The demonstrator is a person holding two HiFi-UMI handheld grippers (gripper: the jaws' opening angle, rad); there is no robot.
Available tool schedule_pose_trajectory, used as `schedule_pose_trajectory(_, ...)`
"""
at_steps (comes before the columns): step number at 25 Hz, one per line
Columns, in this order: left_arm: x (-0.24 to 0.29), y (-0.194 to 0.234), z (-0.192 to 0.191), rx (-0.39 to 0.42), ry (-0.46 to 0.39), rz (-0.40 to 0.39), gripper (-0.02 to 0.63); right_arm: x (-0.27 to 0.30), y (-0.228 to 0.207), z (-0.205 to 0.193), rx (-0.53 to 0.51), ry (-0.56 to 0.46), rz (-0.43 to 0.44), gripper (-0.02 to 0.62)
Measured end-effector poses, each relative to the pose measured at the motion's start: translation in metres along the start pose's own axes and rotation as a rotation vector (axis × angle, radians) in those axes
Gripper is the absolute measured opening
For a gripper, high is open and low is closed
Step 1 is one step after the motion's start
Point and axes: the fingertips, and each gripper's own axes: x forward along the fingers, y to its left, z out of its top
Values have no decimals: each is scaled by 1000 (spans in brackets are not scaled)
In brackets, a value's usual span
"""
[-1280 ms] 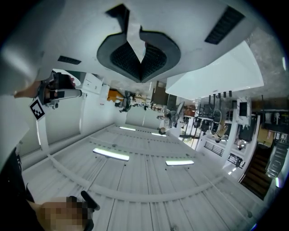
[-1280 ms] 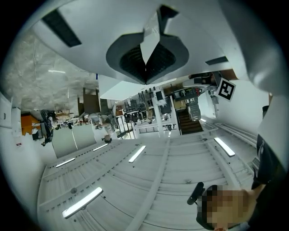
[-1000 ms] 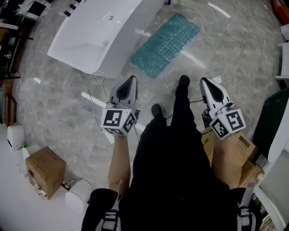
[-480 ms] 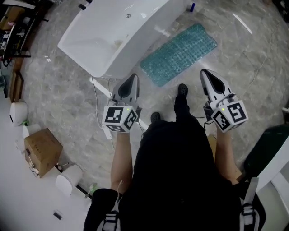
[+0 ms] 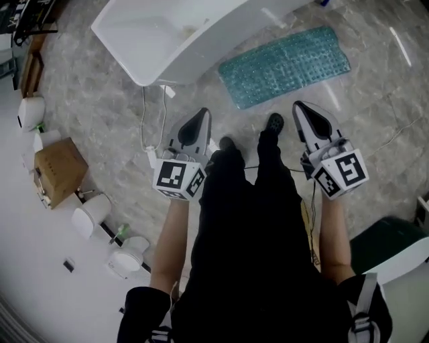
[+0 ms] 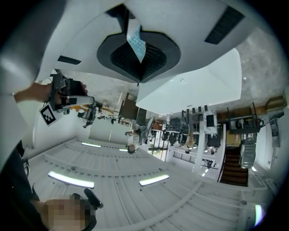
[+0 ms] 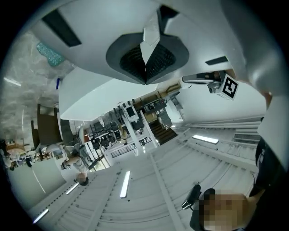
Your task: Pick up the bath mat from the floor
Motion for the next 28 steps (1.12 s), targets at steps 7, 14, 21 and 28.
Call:
schedule_pose_trajectory(7, 47, 11, -66, -74, 73, 19, 11, 40, -48, -66, -24, 47, 6, 12)
schedule_pose_trajectory(14, 118, 52, -159, -106, 113, -9, 11, 94, -76, -159, -60, 134, 36, 12)
schedule_pose_trajectory(21, 180, 100, -284, -130, 165, 1, 11, 159, -119, -253, -49, 154, -23, 12)
schedule_pose_trajectory(28, 239, 144, -438, -198, 312, 4, 12, 230, -132, -347, 33, 142, -12, 12)
